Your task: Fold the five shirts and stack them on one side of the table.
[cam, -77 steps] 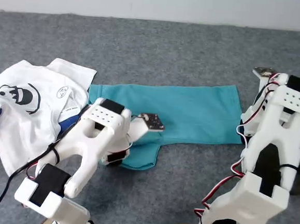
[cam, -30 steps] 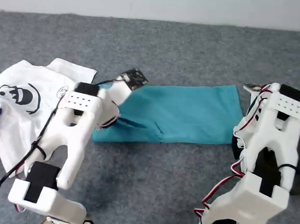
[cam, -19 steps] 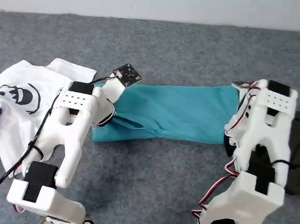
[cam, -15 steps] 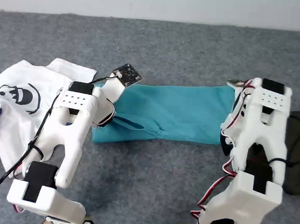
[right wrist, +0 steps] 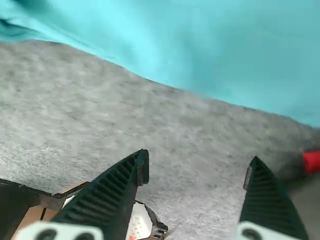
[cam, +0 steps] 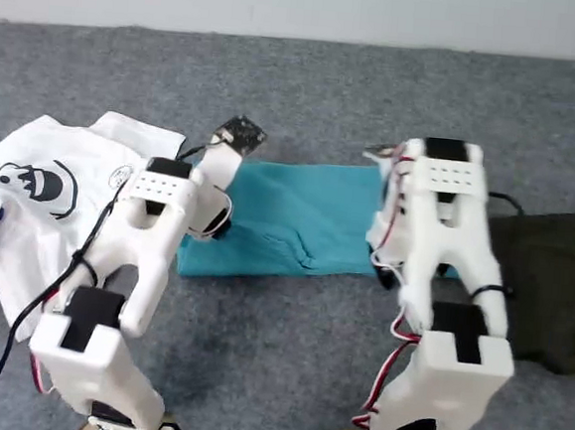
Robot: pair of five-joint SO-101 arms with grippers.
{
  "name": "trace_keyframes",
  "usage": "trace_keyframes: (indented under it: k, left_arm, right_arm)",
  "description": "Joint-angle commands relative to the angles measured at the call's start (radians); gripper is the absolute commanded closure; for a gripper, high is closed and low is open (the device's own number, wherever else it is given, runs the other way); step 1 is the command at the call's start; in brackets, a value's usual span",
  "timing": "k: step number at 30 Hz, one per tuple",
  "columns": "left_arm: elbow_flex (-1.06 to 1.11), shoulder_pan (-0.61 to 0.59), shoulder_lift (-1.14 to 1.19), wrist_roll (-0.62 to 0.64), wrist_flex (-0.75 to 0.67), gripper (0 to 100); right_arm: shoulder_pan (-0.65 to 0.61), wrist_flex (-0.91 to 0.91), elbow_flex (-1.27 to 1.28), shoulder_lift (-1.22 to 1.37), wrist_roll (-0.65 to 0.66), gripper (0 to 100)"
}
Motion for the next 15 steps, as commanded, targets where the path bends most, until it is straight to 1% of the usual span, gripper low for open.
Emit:
trace_keyframes:
  k: [1, 5, 9, 12, 15]
  left_arm:
    - [-0.176, -0.043, -0.002, 0.06, 0.107, 86]
    - [-0.444, -0.084, 0.0, 0.115, 0.364, 86]
    - [-0.634, -0.107, 0.0, 0.117, 0.588, 86]
    - [-0.693, -0.13, 0.0, 0.115, 0.683, 86]
    - [-0.69, -0.169, 0.008, 0.123, 0.7, 86]
  right_arm:
    - [-0.079, 0.024, -0.005, -0.107, -0.009, 70.0]
    - [-0.189, 0.016, -0.005, -0.205, -0.008, 70.0]
    - [-0.326, 0.01, -0.005, -0.246, -0.011, 70.0]
    - [-0.432, -0.033, -0.005, -0.246, -0.011, 70.0]
    - [-0.504, -0.114, -0.009, -0.245, -0.011, 70.0]
